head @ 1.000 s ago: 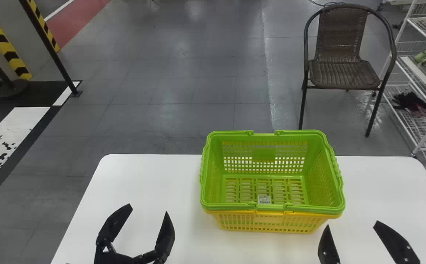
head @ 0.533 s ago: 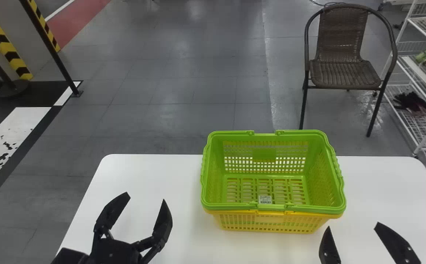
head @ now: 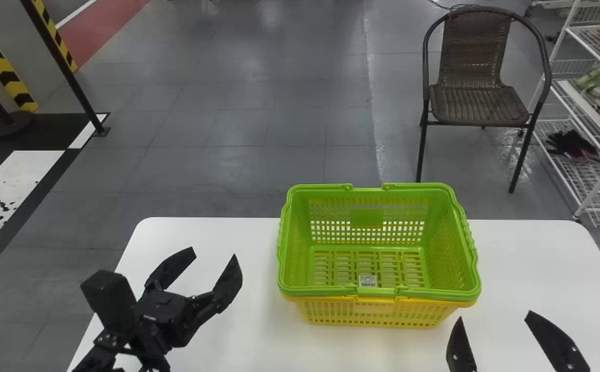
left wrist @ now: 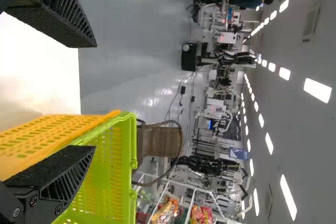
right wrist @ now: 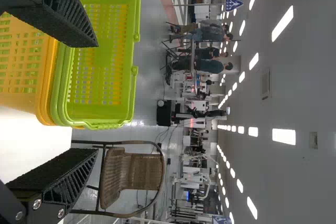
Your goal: Grasp handle with right gripper to insert into left gripper then lift and swing left to center
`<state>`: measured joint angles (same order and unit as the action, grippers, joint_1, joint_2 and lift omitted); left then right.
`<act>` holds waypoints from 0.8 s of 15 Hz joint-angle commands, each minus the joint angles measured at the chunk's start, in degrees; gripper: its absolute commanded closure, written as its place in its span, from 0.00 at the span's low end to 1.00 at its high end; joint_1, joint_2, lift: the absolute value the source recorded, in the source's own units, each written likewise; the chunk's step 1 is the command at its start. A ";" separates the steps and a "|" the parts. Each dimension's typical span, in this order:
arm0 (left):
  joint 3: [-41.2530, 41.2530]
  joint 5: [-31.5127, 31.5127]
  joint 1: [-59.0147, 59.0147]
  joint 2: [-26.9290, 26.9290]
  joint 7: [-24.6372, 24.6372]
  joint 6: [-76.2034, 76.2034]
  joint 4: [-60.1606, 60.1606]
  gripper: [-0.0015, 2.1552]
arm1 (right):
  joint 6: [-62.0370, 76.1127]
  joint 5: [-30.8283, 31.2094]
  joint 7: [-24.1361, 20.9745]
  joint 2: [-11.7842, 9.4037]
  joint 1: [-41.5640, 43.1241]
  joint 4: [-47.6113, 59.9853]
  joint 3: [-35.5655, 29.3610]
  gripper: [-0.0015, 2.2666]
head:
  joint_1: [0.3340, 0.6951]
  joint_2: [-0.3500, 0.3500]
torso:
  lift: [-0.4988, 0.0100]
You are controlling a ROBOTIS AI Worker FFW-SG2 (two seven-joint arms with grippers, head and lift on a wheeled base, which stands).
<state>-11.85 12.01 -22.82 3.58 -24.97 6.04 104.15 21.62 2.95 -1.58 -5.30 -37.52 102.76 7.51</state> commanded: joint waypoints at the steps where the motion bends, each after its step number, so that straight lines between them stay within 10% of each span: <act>1: -2.04 2.76 4.36 0.11 -2.63 9.92 0.52 0.06 | 0.04 0.39 0.00 -0.06 -0.01 -0.02 0.31 0.05 | 1.00 0.70 | 0.98; 12: -1.95 3.55 28.97 0.29 -13.52 39.45 -16.44 0.07 | 0.04 0.91 0.00 -0.06 -0.09 0.07 0.93 0.05 | 1.00 0.59 | 0.98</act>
<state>-13.95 15.62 2.99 3.81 -37.97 44.27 91.63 21.66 3.78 -1.58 -5.37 -37.60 102.73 8.32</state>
